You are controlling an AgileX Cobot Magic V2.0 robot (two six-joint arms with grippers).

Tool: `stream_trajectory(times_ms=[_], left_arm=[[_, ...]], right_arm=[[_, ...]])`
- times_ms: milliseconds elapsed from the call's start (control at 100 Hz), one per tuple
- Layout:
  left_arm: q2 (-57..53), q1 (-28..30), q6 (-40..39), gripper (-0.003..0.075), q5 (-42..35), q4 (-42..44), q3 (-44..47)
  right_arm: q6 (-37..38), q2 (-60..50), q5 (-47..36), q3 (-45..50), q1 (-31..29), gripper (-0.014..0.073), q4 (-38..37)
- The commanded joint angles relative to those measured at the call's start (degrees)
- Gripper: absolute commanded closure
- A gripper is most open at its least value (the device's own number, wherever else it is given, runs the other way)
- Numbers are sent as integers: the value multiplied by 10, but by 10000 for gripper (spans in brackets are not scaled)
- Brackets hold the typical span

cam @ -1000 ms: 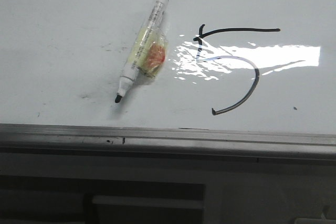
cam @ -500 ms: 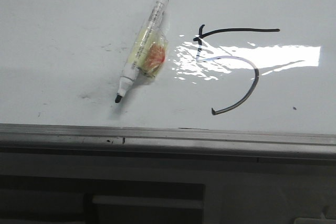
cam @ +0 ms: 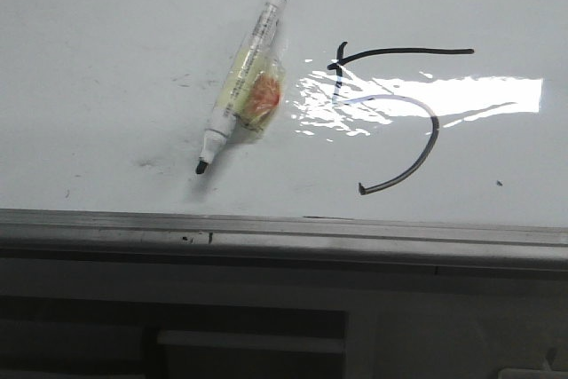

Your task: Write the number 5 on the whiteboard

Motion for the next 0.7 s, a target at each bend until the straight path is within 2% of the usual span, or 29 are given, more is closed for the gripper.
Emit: stream_trajectory(times_ms=[0, 140, 300, 600, 690], left_arm=[[-23, 53, -38, 741, 74, 5, 14], [-24, 108, -70, 741, 174, 1, 14], [-24, 130, -70, 741, 173, -12, 13], [-24, 130, -70, 741, 173, -12, 13], [-24, 130, -70, 741, 173, -12, 13]], right_arm=[[3, -5, -33, -12, 0, 646, -26], [3, -5, -32, -12, 0, 646, -26], [3, -5, -28, -12, 0, 646, -26], [3, -5, -27, -12, 0, 646, -26], [3, -5, -27, -12, -23, 646, -26]])
